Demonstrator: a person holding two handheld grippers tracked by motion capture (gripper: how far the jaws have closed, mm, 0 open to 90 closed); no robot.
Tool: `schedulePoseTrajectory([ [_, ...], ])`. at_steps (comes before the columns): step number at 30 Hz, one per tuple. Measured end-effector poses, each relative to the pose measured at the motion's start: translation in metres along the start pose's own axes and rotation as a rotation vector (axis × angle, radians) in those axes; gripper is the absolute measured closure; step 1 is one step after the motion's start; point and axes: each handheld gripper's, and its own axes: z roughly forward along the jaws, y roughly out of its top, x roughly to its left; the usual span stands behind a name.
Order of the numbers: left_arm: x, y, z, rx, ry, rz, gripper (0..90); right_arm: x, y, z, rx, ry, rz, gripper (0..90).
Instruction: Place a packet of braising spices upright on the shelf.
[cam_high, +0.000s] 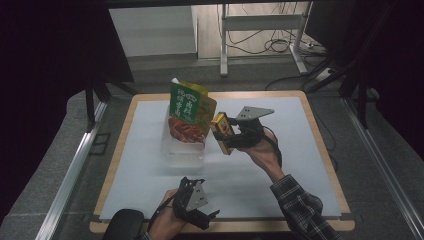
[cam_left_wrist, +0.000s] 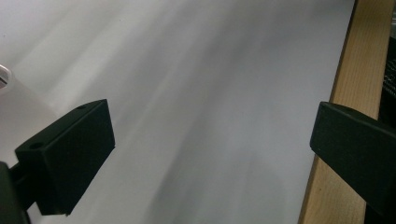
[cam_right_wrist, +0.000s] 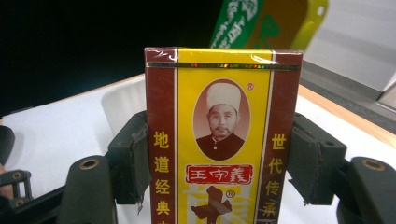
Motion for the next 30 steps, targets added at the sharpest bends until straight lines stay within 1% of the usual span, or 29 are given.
schedulePoseTrajectory([
  [5, 0.000, 0.000, 0.000, -0.001, 0.000, 0.001, 0.0, 0.004, 0.004, 0.011, -0.028, 0.032, 0.006, 31.7],
  [9, 0.000, 0.000, 0.000, 0.000, -0.001, 0.002, 0.0, 0.007, 0.007, 0.021, -0.045, 0.047, 0.006, 31.7],
  [15, -0.001, 0.000, -0.001, -0.001, -0.002, 0.001, 0.0, 0.013, 0.012, 0.038, -0.064, 0.064, -0.008, 31.8],
  [22, -0.001, 0.000, -0.001, -0.007, -0.007, -0.002, 0.0, 0.018, 0.015, 0.060, -0.076, 0.085, -0.014, 31.7],
  [30, -0.001, 0.001, -0.001, -0.009, -0.007, 0.002, 0.0, 0.023, 0.015, 0.085, -0.085, 0.106, -0.005, 31.7],
])
